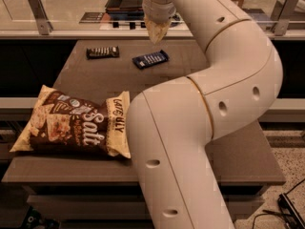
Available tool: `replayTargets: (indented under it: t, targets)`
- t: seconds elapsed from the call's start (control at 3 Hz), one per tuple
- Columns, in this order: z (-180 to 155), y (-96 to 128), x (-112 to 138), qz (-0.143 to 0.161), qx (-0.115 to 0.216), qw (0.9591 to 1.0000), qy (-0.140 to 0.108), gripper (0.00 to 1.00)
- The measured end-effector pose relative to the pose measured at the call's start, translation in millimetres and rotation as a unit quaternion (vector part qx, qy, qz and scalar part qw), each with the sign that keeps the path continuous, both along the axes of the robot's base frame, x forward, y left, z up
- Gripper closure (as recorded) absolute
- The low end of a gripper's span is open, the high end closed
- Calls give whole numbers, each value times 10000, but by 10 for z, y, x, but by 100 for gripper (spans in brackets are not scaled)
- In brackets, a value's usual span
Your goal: Move rxbar blueberry near brown chip bag
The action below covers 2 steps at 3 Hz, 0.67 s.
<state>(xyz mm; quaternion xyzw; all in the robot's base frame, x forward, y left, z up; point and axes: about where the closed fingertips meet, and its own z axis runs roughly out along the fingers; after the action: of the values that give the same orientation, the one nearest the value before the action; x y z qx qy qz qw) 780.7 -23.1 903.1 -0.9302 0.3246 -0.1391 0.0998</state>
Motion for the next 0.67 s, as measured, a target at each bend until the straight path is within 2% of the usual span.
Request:
replayTargets:
  t: [0.33,0.67]
  targets:
    - [-11,-7,-156,-55,5,10000,-11,100]
    - [-81,-37,-586,-143,72,9998,-110,100]
